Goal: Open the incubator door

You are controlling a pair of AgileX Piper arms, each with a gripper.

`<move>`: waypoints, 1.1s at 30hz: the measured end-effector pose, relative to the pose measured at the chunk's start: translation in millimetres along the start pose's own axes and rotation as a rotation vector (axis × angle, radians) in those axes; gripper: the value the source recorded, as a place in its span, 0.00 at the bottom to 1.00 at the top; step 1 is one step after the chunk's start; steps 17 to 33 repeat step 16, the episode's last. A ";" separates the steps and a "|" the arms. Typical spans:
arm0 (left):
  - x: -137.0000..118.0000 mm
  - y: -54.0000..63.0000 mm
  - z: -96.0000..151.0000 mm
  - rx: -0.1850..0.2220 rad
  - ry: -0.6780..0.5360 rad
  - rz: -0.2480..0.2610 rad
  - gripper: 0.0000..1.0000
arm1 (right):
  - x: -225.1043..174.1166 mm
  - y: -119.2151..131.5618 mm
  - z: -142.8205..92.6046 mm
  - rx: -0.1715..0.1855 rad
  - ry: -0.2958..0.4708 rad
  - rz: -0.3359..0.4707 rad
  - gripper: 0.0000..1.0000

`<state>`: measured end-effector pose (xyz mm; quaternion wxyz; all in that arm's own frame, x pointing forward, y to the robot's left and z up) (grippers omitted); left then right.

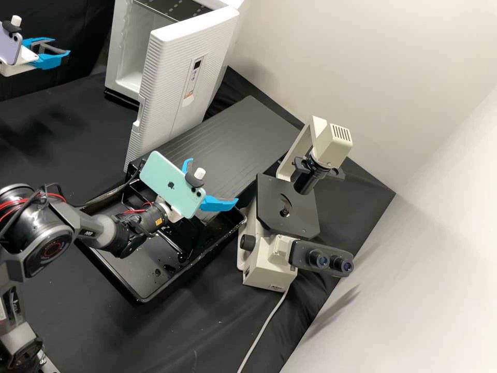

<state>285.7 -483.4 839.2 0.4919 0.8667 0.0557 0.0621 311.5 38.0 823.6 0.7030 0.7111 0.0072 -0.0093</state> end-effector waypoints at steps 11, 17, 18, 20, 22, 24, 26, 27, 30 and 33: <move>-4.7 -5.1 -0.5 -0.010 0.004 0.131 1.00 | 0.0 0.0 0.0 0.000 0.000 0.000 1.00; -4.2 -8.5 -1.8 -0.034 0.011 0.122 1.00 | 0.0 0.0 0.0 0.000 0.000 0.000 1.00; -4.2 -8.5 -1.8 -0.034 0.011 0.122 1.00 | 0.0 0.0 0.0 0.000 0.000 0.000 1.00; -4.2 -8.5 -1.8 -0.034 0.011 0.122 1.00 | 0.0 0.0 0.0 0.000 0.000 0.000 1.00; -4.2 -8.5 -1.8 -0.034 0.011 0.122 1.00 | 0.0 0.0 0.0 0.000 0.000 0.000 1.00; -4.2 -8.5 -1.8 -0.034 0.011 0.122 1.00 | 0.0 0.0 0.0 0.000 0.000 0.000 1.00; -4.2 -8.5 -1.8 -0.034 0.011 0.122 1.00 | 0.0 0.0 0.0 0.000 0.000 0.000 1.00; -4.2 -8.5 -1.8 -0.034 0.011 0.122 1.00 | 0.0 0.0 0.0 0.000 0.000 0.000 1.00; -4.2 -8.5 -1.8 -0.034 0.011 0.122 1.00 | 0.0 0.0 0.0 0.000 0.000 0.000 1.00; -4.2 -8.5 -1.8 -0.034 0.011 0.122 1.00 | 0.0 0.0 0.0 0.000 0.000 0.000 1.00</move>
